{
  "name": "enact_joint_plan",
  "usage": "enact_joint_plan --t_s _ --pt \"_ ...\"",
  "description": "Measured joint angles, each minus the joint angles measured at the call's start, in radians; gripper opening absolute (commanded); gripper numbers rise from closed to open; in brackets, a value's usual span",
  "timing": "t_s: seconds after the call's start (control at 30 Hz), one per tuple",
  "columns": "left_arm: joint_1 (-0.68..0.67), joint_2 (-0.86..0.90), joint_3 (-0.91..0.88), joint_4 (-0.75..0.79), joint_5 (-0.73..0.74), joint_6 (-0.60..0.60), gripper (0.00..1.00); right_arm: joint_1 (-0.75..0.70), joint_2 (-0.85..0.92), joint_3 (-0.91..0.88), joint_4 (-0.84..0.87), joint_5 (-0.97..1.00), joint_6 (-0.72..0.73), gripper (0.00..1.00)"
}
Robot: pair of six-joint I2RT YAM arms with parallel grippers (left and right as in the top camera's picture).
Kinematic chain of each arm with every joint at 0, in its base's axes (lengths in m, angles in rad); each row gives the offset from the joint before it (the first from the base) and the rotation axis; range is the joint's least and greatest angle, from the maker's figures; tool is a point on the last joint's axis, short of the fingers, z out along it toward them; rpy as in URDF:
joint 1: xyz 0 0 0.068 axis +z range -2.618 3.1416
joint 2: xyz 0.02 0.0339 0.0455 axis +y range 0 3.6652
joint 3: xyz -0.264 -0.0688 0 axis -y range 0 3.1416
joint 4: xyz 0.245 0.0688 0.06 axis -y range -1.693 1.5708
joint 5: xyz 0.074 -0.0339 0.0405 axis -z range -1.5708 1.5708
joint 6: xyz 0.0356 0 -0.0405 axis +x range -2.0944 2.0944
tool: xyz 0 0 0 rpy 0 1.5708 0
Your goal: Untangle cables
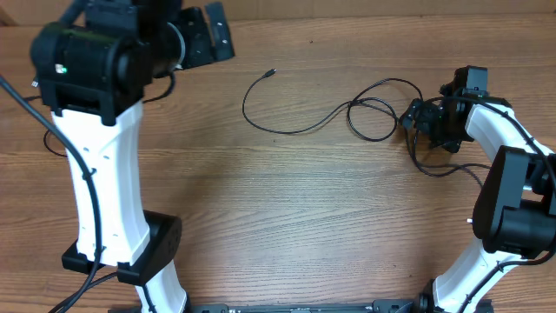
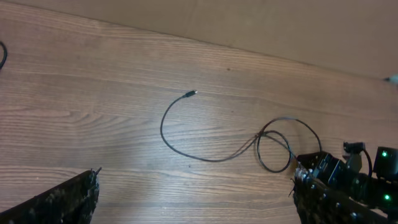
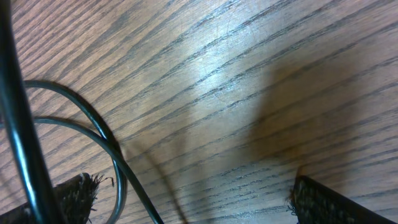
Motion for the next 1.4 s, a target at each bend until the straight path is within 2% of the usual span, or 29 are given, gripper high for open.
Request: enact_joint_plan --t_s 0.4,0.83,1.2,1.4 --pt "-0.048 0.000 -0.010 0.000 -0.042 -0.038 1.00 0.000 0.000 0.000 0.000 0.000 0.000 1.00" --pt "-0.048 0.004 -0.246 0.000 -0.005 -0.113 1.00 0.000 0.000 0.000 0.000 0.000 0.000 1.00" --pt "-0.061 0.006 -0.264 0.000 0.045 -0.132 1.00 0.000 0.000 0.000 0.000 0.000 0.000 1.00" --pt "-0.087 0.006 -0.315 0.012 0.056 -0.184 0.99 0.000 0.000 0.000 0.001 0.000 0.000 1.00"
